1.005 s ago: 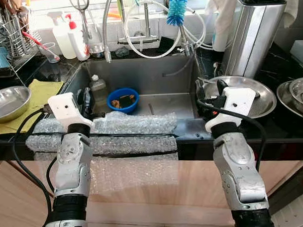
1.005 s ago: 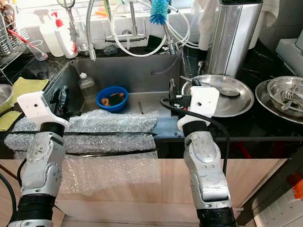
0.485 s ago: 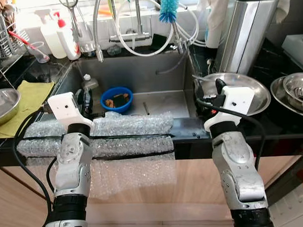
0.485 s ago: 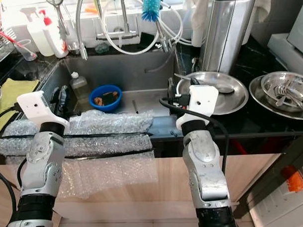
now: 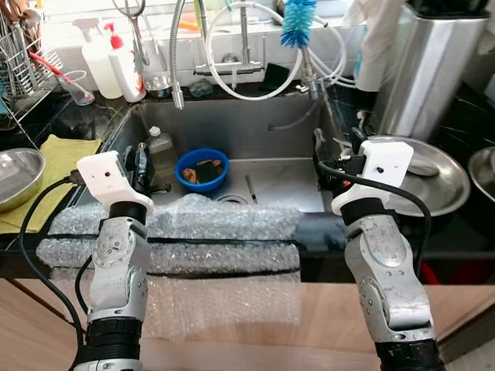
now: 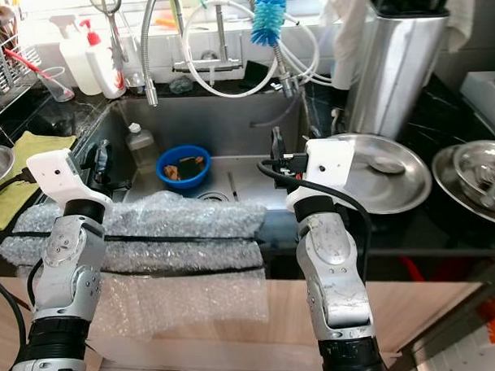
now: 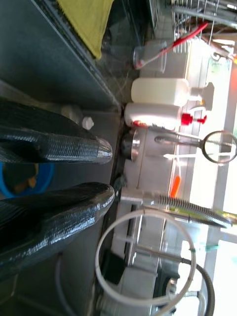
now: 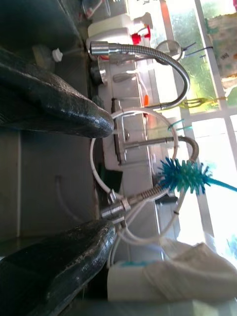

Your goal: Kitchen organization

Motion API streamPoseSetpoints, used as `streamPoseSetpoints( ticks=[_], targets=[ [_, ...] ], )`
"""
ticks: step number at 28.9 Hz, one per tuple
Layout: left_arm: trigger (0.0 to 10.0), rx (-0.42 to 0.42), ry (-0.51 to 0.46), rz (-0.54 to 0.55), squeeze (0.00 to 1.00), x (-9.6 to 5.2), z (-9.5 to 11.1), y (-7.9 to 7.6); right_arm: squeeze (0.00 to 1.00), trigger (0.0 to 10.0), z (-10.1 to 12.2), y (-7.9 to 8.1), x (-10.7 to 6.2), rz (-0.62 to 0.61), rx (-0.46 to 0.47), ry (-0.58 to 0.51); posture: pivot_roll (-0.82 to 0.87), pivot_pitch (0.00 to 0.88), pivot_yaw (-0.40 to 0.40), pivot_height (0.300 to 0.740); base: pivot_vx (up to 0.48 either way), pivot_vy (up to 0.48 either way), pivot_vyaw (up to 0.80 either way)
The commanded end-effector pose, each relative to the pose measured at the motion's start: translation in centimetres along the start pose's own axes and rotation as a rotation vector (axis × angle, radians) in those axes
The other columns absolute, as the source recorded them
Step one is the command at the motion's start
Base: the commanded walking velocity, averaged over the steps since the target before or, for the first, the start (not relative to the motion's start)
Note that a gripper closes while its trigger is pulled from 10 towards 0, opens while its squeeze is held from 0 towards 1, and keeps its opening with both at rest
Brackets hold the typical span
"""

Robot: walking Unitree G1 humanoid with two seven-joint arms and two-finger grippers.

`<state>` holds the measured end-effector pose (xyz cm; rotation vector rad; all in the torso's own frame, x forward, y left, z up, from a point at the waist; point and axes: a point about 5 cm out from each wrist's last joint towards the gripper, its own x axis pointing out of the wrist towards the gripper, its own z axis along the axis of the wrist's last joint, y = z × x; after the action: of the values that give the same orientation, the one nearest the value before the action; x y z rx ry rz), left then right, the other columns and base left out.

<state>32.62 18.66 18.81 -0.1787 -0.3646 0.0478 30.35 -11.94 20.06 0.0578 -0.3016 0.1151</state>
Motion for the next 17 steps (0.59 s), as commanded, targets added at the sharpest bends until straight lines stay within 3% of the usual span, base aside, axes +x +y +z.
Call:
streamPoseSetpoints(
  ticks=[1, 3, 12, 17],
  targets=[
    [10.0, -0.002, -0.016, -0.005, 0.00, 0.24, 0.37, -0.07, 0.00, 10.0, 0.09, 0.38, 0.10, 0.018, 0.009, 0.002, -0.04, 0.031, 0.074, 0.740, 0.480, 0.000, -0.78],
    [10.0, -0.003, -0.016, -0.006, 0.00, 0.24, 0.37, -0.07, 0.00, 10.0, 0.09, 0.43, 0.11, 0.020, 0.010, 0.001, -0.04, 0.031, 0.074, 0.740, 0.345, 0.000, -0.78],
    [10.0, -0.004, -0.016, -0.012, 0.00, 0.21, 0.38, -0.13, 0.00, 10.0, 0.25, 0.55, 0.12, 0.024, -0.002, -0.012, -0.04, 0.032, 0.073, 0.740, 0.351, 0.000, 0.00],
    [10.0, -0.009, -0.020, -0.014, 0.00, 0.17, 0.41, -0.18, 0.00, 10.0, 0.32, 0.58, 0.12, 0.025, -0.005, -0.013, -0.04, 0.035, 0.073, 0.740, 0.000, 0.000, 0.00]
  ],
)
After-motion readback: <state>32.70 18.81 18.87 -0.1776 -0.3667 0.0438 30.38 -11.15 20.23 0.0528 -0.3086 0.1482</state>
